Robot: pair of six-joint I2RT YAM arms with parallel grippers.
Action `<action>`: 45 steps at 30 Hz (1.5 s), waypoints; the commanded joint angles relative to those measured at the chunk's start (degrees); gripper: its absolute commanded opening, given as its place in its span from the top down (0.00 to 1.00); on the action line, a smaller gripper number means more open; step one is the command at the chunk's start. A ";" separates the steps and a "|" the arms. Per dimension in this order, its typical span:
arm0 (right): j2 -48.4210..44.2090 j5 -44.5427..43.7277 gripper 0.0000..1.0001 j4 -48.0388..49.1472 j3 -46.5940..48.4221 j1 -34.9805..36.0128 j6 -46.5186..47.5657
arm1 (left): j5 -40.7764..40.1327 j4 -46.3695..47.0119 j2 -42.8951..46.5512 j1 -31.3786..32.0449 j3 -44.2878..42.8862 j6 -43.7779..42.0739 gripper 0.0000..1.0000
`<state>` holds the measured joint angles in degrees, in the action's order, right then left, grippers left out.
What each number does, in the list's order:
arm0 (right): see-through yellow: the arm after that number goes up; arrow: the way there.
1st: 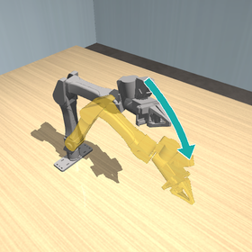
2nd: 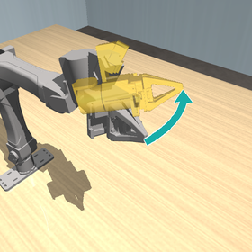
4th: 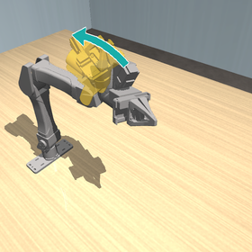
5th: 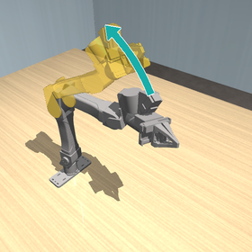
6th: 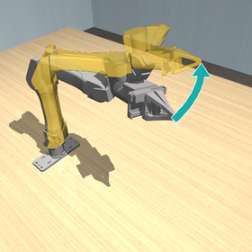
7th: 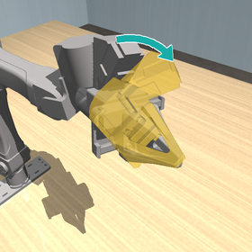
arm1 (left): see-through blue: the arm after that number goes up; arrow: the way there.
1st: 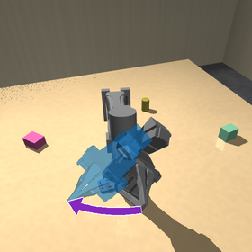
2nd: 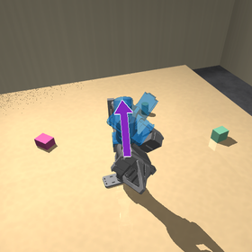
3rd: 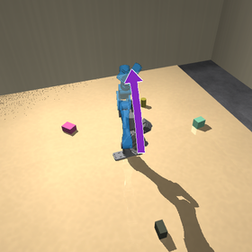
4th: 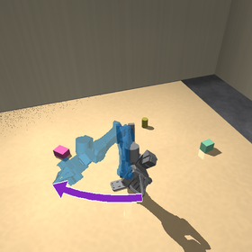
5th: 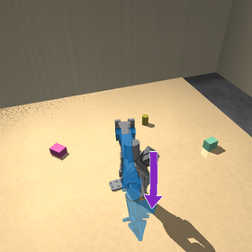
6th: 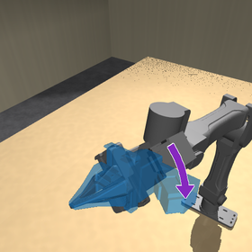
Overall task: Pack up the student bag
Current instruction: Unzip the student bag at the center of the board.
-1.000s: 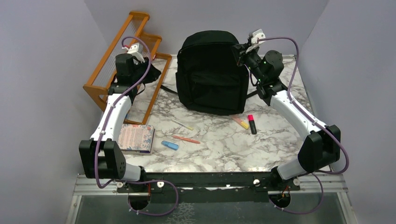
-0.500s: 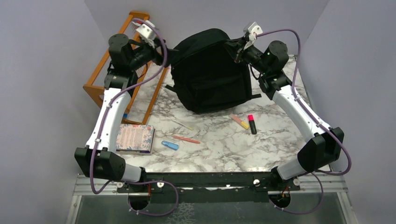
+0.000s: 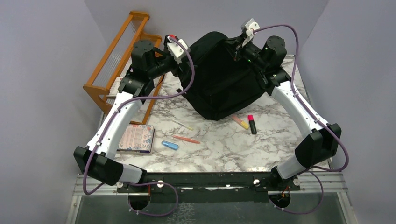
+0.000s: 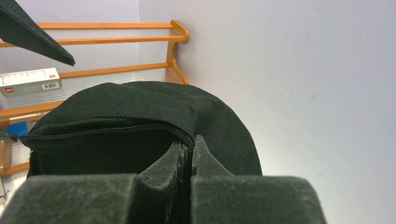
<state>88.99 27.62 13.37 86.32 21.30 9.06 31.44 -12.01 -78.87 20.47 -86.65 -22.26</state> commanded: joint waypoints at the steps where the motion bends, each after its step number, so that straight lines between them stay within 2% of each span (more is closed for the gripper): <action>1: -0.25 0.92 0.99 2.52 3.28 -0.03 0.13 | -2.81 -1.40 -0.20 1.89 -1.09 -2.74 0.11; 12: 0.19 0.49 0.99 1.84 3.05 -0.03 0.40 | -4.90 1.93 1.80 2.29 0.31 -1.05 0.01; 22: -0.35 2.36 0.99 1.94 2.75 -0.03 -0.61 | -10.96 1.48 -1.80 3.28 1.11 -4.14 0.03; 25: -0.32 2.60 0.99 2.51 2.21 -0.03 -1.28 | -13.22 1.31 -3.15 3.60 0.32 -4.14 0.14; 31: 0.18 3.15 0.99 3.86 1.30 -0.03 -2.91 | -13.63 1.42 -4.80 4.17 0.47 -4.24 0.46; 34: 0.62 3.42 0.99 4.15 1.13 -0.03 -3.24 | -13.69 1.66 -5.34 4.55 0.69 -3.90 0.59; 39: 1.69 1.90 0.99 5.17 1.08 -0.02 -3.08 | -15.01 1.69 -6.55 4.67 -0.71 -0.92 0.97; 40: 2.09 1.08 0.99 5.44 1.32 -0.03 -3.15 | -15.91 1.48 -7.01 4.67 -1.43 0.02 1.00; 45: 6.78 -7.36 0.98 6.56 6.61 -0.03 -3.66 | -22.24 -4.26 -13.56 4.66 -10.84 8.15 1.00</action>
<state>92.60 27.18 14.50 87.15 21.26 6.90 15.46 -13.45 -87.57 24.88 -89.03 -21.71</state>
